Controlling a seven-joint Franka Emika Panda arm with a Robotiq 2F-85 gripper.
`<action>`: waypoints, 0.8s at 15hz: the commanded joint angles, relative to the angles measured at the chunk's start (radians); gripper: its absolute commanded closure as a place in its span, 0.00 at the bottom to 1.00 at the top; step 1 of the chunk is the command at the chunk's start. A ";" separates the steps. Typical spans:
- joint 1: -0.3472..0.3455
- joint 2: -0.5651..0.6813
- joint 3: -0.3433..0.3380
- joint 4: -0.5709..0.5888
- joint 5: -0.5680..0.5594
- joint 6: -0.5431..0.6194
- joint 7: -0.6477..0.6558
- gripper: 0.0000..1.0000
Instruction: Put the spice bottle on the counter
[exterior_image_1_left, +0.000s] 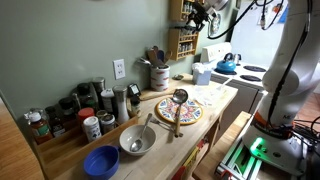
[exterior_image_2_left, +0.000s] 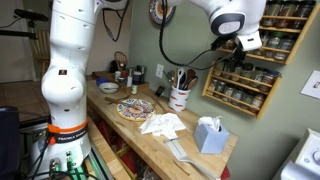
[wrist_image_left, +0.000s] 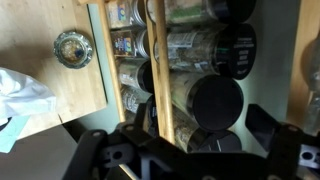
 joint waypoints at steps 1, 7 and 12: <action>-0.010 0.017 0.021 0.008 0.028 0.022 0.027 0.00; -0.010 0.023 0.026 0.008 0.020 0.035 0.050 0.30; -0.010 0.023 0.029 0.013 0.013 0.071 0.060 0.68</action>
